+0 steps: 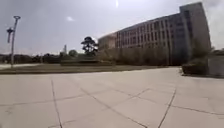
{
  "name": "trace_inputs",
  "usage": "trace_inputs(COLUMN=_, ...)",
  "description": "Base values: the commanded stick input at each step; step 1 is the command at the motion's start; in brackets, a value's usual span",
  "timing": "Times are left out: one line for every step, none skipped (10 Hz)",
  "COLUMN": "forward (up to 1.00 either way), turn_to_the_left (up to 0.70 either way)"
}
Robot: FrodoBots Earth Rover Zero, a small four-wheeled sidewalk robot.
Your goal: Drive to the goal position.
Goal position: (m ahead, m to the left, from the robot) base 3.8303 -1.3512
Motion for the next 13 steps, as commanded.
trace_inputs(forward=0.65, turn_to_the_left=-0.32)
trace_inputs(forward=0.70, turn_to_the_left=-0.35)
trace_inputs(forward=0.70, turn_to_the_left=-0.35)
trace_inputs(forward=0.70, turn_to_the_left=-0.35)
trace_inputs(forward=0.70, turn_to_the_left=-0.35)
trace_inputs(forward=0.70, turn_to_the_left=-0.35)
trace_inputs(forward=0.70, turn_to_the_left=-0.35)
trace_inputs(forward=0.70, turn_to_the_left=-0.35)
trace_inputs(forward=0.70, turn_to_the_left=-0.35)
trace_inputs(forward=0.70, turn_to_the_left=-0.35)
trace_inputs(forward=0.70, turn_to_the_left=-0.35)
trace_inputs(forward=0.70, turn_to_the_left=-0.35)
trace_inputs(forward=0.70, turn_to_the_left=-0.35)
